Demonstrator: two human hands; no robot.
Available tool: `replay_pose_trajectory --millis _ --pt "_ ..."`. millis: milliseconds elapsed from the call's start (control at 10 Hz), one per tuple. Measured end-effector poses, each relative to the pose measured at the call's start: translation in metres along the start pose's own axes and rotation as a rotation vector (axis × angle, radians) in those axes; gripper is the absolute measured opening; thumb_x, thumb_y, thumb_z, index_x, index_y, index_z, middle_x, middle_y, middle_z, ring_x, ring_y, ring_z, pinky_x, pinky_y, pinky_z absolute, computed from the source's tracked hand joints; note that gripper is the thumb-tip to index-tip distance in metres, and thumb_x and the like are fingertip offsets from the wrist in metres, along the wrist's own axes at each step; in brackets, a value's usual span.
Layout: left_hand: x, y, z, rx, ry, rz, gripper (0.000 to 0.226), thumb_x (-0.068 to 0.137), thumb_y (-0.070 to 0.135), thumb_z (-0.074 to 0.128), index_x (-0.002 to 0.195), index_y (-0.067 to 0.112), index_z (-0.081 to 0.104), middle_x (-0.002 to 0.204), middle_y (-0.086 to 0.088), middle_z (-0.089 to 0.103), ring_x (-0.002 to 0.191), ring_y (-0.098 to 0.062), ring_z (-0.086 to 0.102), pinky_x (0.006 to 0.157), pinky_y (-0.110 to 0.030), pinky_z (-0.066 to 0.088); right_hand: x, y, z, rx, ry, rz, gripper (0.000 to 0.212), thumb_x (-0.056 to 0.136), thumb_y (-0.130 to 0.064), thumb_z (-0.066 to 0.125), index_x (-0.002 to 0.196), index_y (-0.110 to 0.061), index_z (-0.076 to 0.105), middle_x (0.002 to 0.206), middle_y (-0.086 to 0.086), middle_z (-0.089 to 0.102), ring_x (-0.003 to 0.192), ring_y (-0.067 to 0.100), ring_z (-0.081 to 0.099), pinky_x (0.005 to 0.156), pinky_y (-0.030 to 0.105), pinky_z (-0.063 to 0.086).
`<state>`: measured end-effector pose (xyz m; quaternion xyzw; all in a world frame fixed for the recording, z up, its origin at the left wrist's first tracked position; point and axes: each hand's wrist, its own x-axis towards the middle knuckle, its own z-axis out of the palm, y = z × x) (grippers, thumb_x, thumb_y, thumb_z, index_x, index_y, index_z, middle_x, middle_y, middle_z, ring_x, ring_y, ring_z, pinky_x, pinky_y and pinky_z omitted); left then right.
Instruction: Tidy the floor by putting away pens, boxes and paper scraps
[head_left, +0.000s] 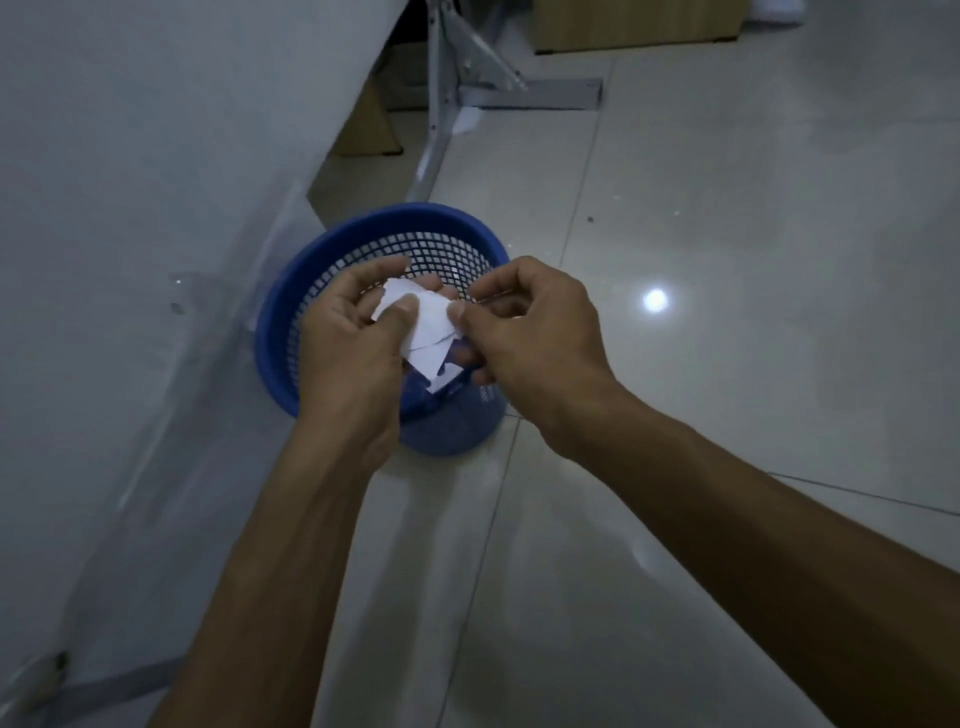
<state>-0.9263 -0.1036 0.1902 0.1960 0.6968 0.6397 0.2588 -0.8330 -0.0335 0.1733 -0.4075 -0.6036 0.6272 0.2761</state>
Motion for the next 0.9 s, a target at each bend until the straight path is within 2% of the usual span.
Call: replay_pose_trajectory --millis 100,200,300,400,500,600,700,900 --pt "0.021 -0.011 -0.017 0.207 0.053 0.032 0.022 0.090 -0.001 0.056 0.105 0.015 0.060 0.101 -0.006 0.072 0.087 -0.015 0.072 0.078 -0.033 0.059 0.007 0.005 0.009 -0.162 -0.046 -0.071 0.014 0.084 -0.019 0.068 0.087 -0.028 0.059 0.086 -0.012 0.063 0.078 0.014 0.068 0.073 0.033 0.059" --pt "0.035 -0.023 -0.025 0.437 0.044 0.034 0.021 0.087 0.007 0.063 0.098 0.023 0.061 0.107 -0.005 0.070 0.094 -0.018 0.069 0.081 -0.039 0.058 0.012 0.014 0.008 -0.323 -0.072 -0.122 0.013 0.085 -0.018 0.067 0.097 -0.024 0.063 0.092 -0.013 0.059 0.085 0.007 0.060 0.072 0.016 0.050" --pt "0.045 -0.033 -0.027 0.568 0.039 0.021 0.022 0.085 0.009 0.066 0.102 0.022 0.062 0.111 -0.002 0.065 0.100 -0.016 0.063 0.080 -0.031 0.056 0.016 0.020 0.009 -0.404 -0.061 -0.146 0.017 0.086 -0.017 0.066 0.103 -0.020 0.066 0.093 -0.012 0.057 0.085 0.006 0.057 0.073 0.015 0.049" --pt "0.050 -0.039 -0.026 0.572 0.028 -0.002 0.023 0.087 0.007 0.065 0.105 0.020 0.061 0.109 -0.002 0.063 0.100 -0.015 0.061 0.074 -0.019 0.050 0.017 0.023 0.013 -0.483 -0.063 -0.187 0.017 0.087 -0.017 0.064 0.103 -0.018 0.067 0.090 -0.012 0.056 0.080 0.004 0.052 0.061 0.005 0.037" --pt "0.051 -0.040 -0.027 0.537 0.019 -0.036 0.024 0.087 0.004 0.062 0.106 0.019 0.059 0.106 -0.003 0.065 0.096 -0.016 0.063 0.069 -0.019 0.050 0.013 0.024 0.016 -0.521 -0.074 -0.222 0.018 0.088 -0.018 0.063 0.105 -0.019 0.067 0.093 -0.009 0.059 0.079 0.005 0.052 0.061 0.004 0.035" --pt "0.051 -0.036 -0.027 0.577 0.035 -0.001 0.025 0.089 0.006 0.061 0.111 0.018 0.059 0.108 0.001 0.064 0.095 -0.011 0.061 0.065 -0.015 0.046 0.010 0.024 0.019 -0.553 -0.086 -0.243 0.021 0.088 -0.019 0.063 0.109 -0.018 0.066 0.106 -0.004 0.063 0.083 0.007 0.054 0.066 0.008 0.039" --pt "0.050 -0.033 -0.029 0.617 0.034 0.043 0.025 0.090 0.009 0.061 0.113 0.018 0.060 0.109 0.002 0.064 0.097 -0.011 0.060 0.071 -0.017 0.049 0.006 0.026 0.020 -0.616 -0.056 -0.304 0.023 0.088 -0.021 0.063 0.110 -0.017 0.066 0.112 -0.002 0.064 0.091 0.010 0.056 0.076 0.017 0.043" --pt "0.037 -0.029 -0.031 0.661 -0.001 0.154 0.023 0.090 0.013 0.061 0.112 0.018 0.060 0.111 0.003 0.064 0.104 -0.011 0.060 0.092 -0.032 0.052 -0.001 0.026 0.013 -0.657 -0.015 -0.371 0.025 0.088 -0.022 0.062 0.112 -0.017 0.065 0.116 -0.001 0.062 0.102 0.011 0.049 0.079 0.017 0.036"
